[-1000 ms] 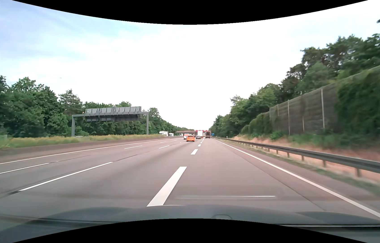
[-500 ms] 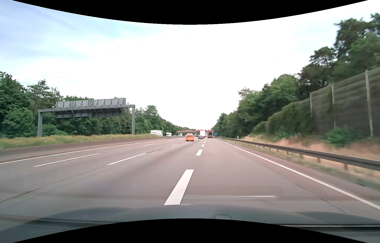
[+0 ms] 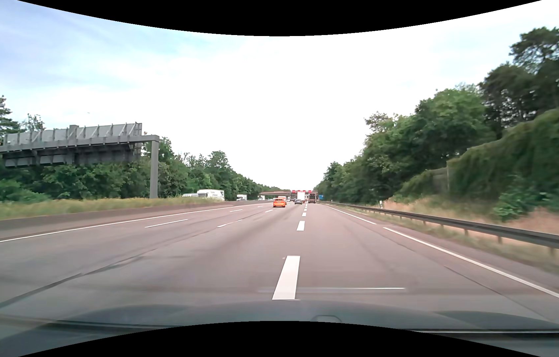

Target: Follow the waypoints while adhering to traffic rules and regulations

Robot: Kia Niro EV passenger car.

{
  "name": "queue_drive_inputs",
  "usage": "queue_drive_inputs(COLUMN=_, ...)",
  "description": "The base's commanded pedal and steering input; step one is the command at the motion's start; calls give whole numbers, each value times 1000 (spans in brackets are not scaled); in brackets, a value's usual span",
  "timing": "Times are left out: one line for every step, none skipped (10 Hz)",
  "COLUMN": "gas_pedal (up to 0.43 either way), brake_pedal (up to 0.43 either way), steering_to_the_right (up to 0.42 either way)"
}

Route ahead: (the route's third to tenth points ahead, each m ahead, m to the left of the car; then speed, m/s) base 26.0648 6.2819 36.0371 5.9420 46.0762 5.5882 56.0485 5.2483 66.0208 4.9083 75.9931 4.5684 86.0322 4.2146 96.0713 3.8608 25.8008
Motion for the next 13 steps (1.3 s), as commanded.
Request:
queue_drive_inputs(gas_pedal=331, brake_pedal=0, steering_to_the_right=-7)
queue_drive_inputs(gas_pedal=331, brake_pedal=0, steering_to_the_right=-6)
queue_drive_inputs(gas_pedal=331, brake_pedal=0, steering_to_the_right=-5)
queue_drive_inputs(gas_pedal=331, brake_pedal=0, steering_to_the_right=-5)
queue_drive_inputs(gas_pedal=331, brake_pedal=0, steering_to_the_right=-5)
queue_drive_inputs(gas_pedal=331, brake_pedal=0, steering_to_the_right=-5)
queue_drive_inputs(gas_pedal=331, brake_pedal=0, steering_to_the_right=-5)
queue_drive_inputs(gas_pedal=331, brake_pedal=0, steering_to_the_right=-4)
queue_drive_inputs(gas_pedal=331, brake_pedal=0, steering_to_the_right=-4)
queue_drive_inputs(gas_pedal=331, brake_pedal=0, steering_to_the_right=-2)
queue_drive_inputs(gas_pedal=331, brake_pedal=0, steering_to_the_right=-1)
queue_drive_inputs(gas_pedal=331, brake_pedal=0, steering_to_the_right=0)
queue_drive_inputs(gas_pedal=331, brake_pedal=0, steering_to_the_right=0)
